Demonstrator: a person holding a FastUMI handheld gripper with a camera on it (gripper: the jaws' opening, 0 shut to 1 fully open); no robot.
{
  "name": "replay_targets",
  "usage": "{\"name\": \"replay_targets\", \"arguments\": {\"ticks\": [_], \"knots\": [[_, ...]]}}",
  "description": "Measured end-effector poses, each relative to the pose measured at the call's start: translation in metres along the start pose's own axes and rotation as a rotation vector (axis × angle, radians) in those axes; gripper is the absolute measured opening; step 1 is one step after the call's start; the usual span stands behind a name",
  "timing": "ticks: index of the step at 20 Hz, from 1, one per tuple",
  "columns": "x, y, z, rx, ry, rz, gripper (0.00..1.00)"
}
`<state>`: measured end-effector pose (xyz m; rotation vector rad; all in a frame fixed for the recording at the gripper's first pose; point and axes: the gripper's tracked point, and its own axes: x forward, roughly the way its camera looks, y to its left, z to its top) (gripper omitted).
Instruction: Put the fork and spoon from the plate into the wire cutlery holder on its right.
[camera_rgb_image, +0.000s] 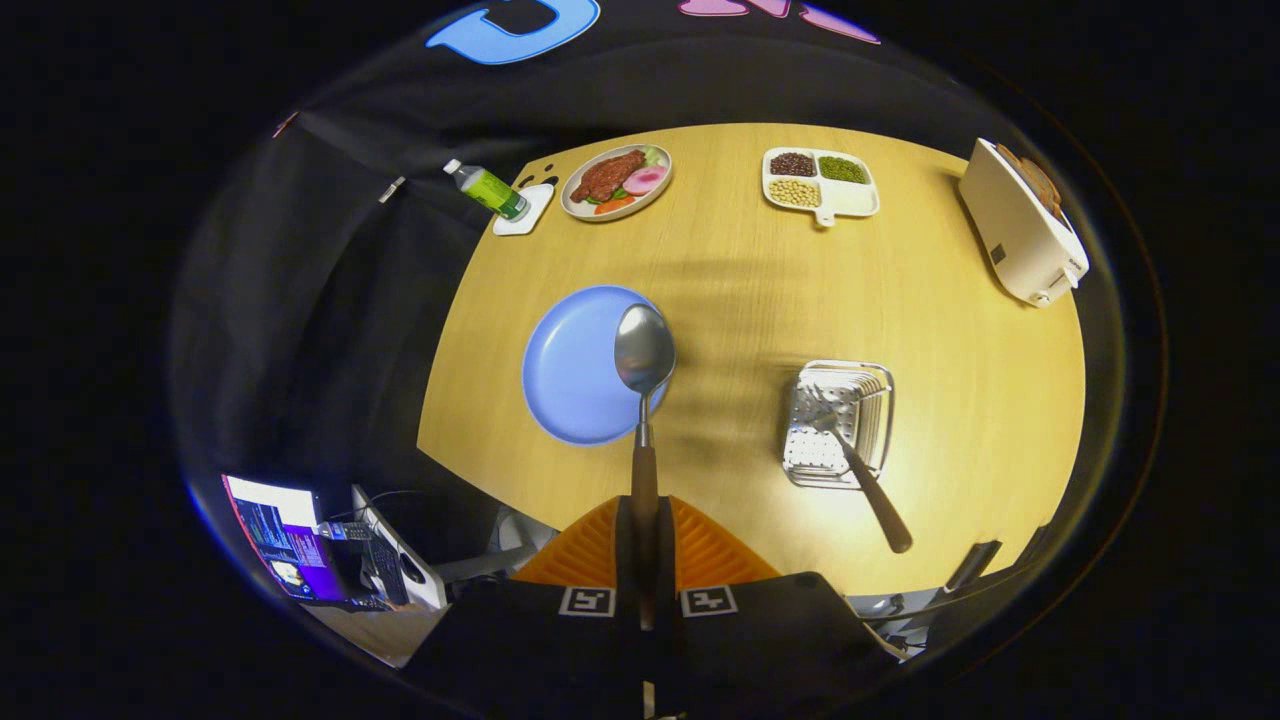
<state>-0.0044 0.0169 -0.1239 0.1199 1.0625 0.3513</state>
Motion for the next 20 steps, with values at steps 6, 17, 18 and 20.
{"name": "replay_targets", "arguments": {"ticks": [6,17,18,20], "knots": [[-0.024,-0.041,-0.006,0.031,0.099,-0.058,0.09],[-0.031,-0.099,-0.010,0.007,0.354,-0.138,0.09],[-0.029,-0.104,-0.010,-0.005,0.374,-0.145,0.09],[-0.023,-0.111,-0.008,-0.018,0.406,-0.157,0.09]]}}
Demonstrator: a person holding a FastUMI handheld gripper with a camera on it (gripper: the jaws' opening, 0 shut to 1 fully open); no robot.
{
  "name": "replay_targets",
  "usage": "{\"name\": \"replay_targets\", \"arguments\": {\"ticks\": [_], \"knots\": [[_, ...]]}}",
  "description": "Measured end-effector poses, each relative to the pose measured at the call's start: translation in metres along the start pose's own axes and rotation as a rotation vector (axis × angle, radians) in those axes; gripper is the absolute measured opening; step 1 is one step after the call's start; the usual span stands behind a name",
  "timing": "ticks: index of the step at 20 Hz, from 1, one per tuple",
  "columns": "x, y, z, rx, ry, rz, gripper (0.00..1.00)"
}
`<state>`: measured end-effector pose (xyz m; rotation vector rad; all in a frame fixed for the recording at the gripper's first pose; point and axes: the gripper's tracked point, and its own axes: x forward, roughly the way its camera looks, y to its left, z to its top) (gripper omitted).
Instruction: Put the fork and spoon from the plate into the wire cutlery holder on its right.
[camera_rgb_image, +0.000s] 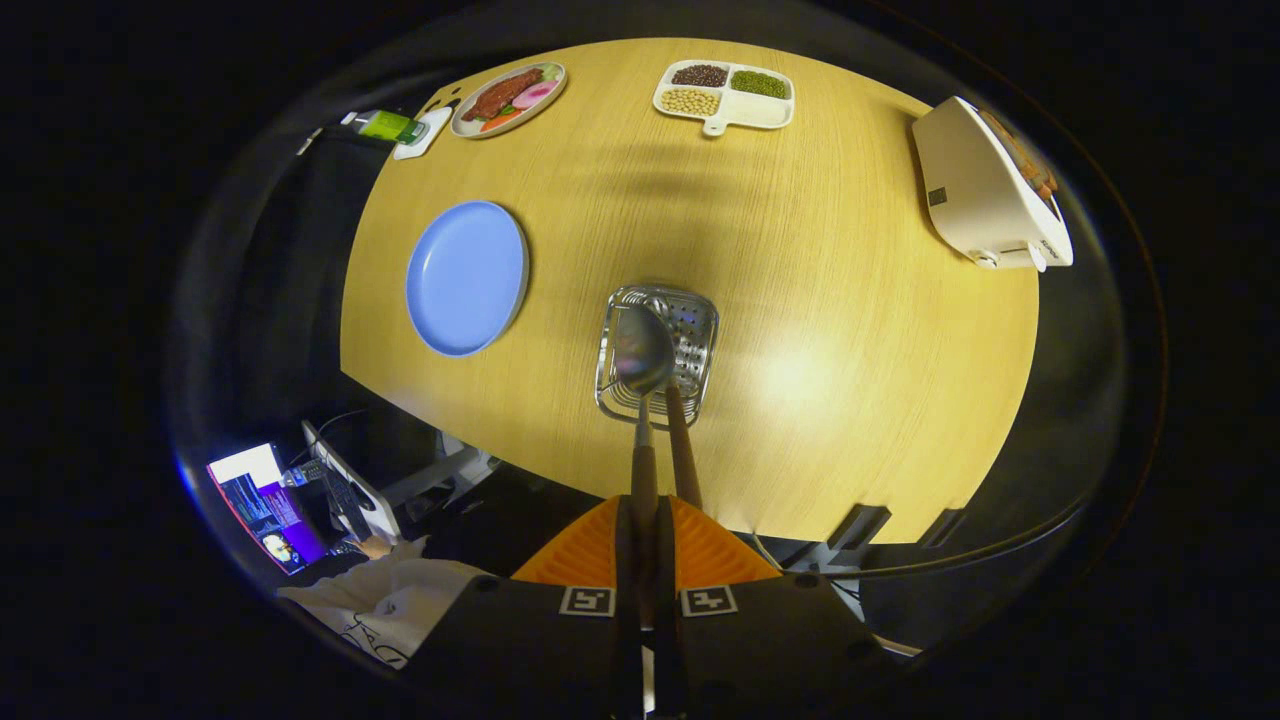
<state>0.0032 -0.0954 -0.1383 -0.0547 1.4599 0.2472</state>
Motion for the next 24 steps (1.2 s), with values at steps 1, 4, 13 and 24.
{"name": "replay_targets", "arguments": {"ticks": [1,4,13,24], "knots": [[0.003,-0.002,0.002,-0.006,0.017,-0.004,0.09],[0.014,-0.006,0.008,-0.017,0.071,-0.016,0.09],[0.031,-0.014,0.032,0.002,0.126,-0.032,0.16],[-0.008,0.027,0.035,-0.070,-0.142,0.080,0.99]]}}
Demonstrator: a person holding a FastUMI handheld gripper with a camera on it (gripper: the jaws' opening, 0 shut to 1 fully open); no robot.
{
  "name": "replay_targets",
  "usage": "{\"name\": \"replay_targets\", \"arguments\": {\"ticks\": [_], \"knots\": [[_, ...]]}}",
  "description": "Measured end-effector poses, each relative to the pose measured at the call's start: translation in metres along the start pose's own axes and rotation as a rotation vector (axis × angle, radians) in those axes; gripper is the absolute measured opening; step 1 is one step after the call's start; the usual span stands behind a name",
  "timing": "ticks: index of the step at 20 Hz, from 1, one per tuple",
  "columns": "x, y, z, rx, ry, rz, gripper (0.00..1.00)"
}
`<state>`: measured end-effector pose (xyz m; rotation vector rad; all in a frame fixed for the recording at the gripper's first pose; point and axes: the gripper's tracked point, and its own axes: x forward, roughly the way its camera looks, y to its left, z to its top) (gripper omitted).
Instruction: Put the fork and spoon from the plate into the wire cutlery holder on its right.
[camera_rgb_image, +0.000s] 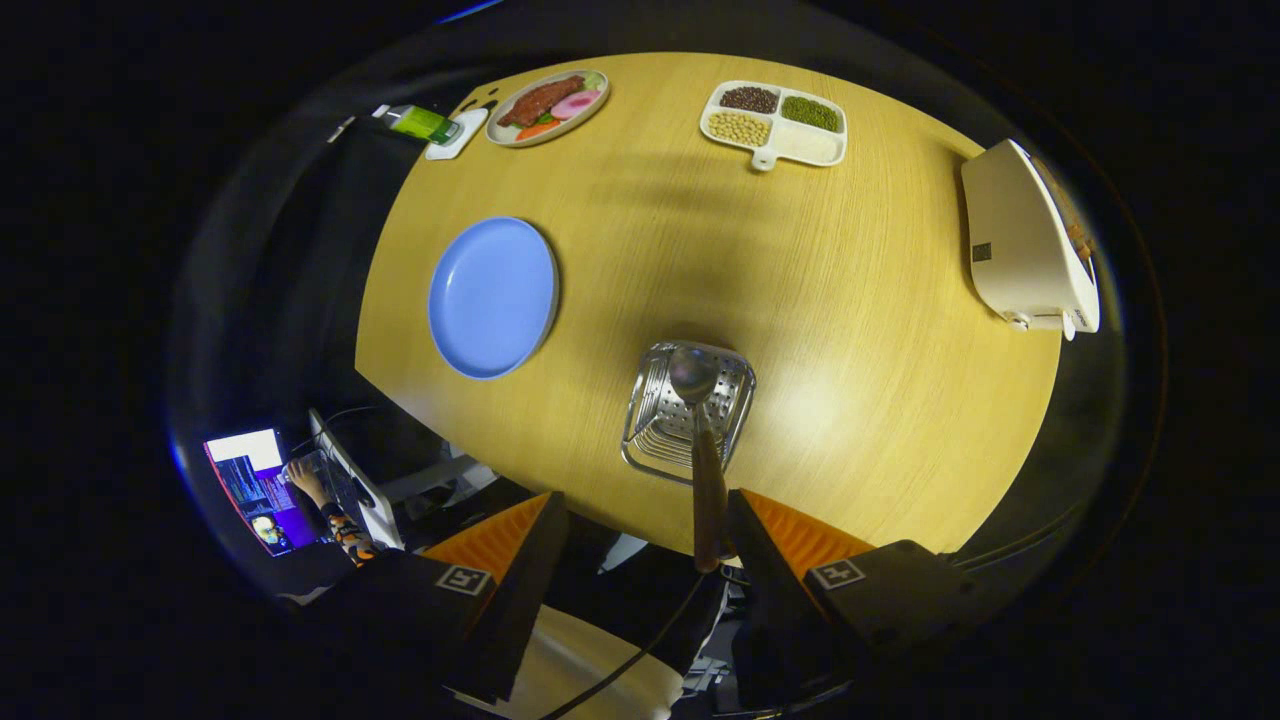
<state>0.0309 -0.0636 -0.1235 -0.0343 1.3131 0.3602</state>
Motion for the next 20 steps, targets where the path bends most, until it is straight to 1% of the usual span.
{"name": "replay_targets", "arguments": {"ticks": [4,6,8,10,12,15,16,18,20], "knots": [[-0.031,0.016,0.015,-0.022,-0.210,0.028,1.00],[-0.051,0.022,0.023,-0.020,-0.333,0.028,0.99],[-0.070,0.029,0.030,-0.026,-0.468,0.006,0.99],[-0.096,0.029,0.036,-0.052,-0.609,-0.045,0.99],[-0.127,0.033,0.038,-0.052,-0.746,-0.092,0.99],[-0.173,0.045,0.037,-0.005,-0.941,-0.108,0.99],[-0.186,0.045,0.035,0.006,-1.000,-0.126,0.99],[-0.208,0.044,0.026,0.010,-1.090,-0.194,0.99],[-0.224,0.041,0.021,0.003,-1.154,-0.291,0.99]]}}
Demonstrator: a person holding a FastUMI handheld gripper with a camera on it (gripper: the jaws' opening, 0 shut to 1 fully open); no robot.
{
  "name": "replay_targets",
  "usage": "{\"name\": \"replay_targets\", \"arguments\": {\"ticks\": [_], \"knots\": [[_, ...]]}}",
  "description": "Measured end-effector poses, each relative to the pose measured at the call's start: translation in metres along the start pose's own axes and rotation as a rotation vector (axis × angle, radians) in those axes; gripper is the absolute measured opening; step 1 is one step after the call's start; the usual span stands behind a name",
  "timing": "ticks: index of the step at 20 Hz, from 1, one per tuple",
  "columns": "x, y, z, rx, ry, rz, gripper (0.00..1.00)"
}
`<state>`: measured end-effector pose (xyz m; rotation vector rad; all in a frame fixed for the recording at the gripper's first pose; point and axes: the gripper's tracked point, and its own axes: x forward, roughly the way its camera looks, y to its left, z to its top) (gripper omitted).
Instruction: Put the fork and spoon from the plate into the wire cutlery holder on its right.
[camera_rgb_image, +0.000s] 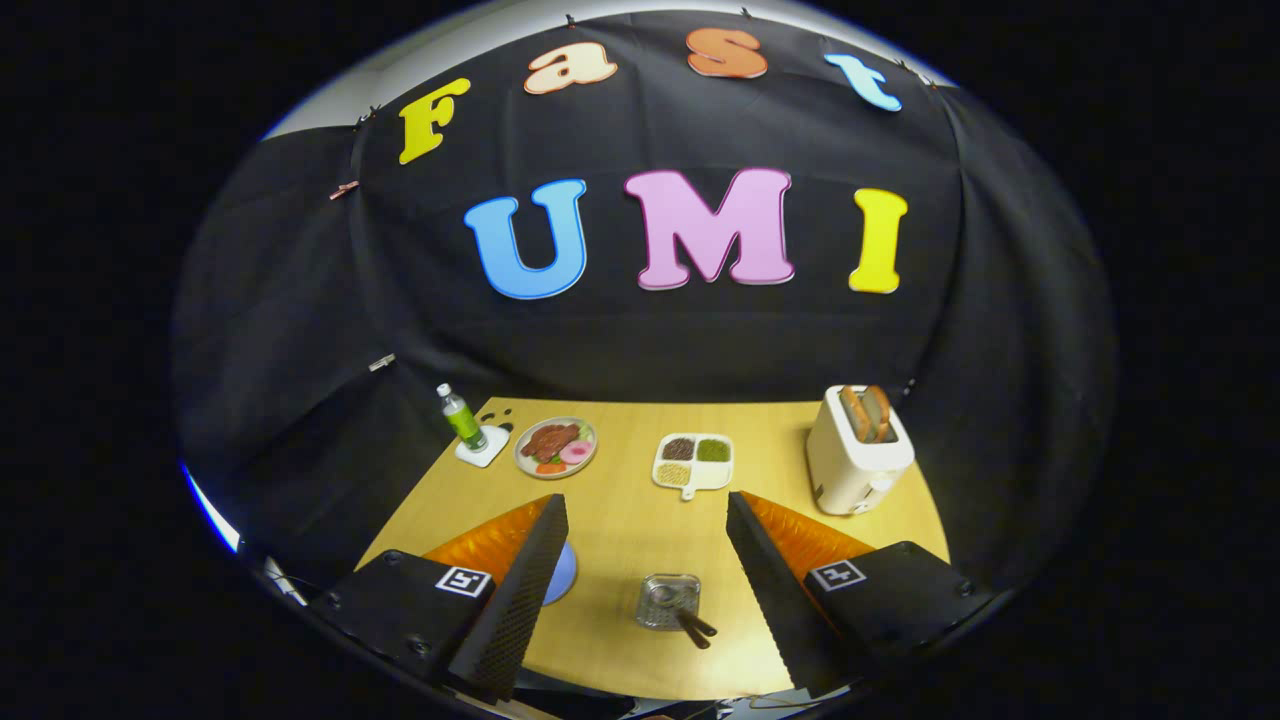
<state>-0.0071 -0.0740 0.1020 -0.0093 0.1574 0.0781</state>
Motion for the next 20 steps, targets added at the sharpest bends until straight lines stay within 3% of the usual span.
{"name": "replay_targets", "arguments": {"ticks": [4,10,14,20], "knots": [[-0.024,0.006,0.029,0.000,-0.159,-0.061,0.99],[-0.048,0.009,0.048,-0.054,-0.315,-0.052,0.99],[-0.059,0.008,0.039,-0.101,-0.361,-0.001,0.99],[-0.059,-0.002,0.029,-0.062,-0.392,0.077,0.97]]}}
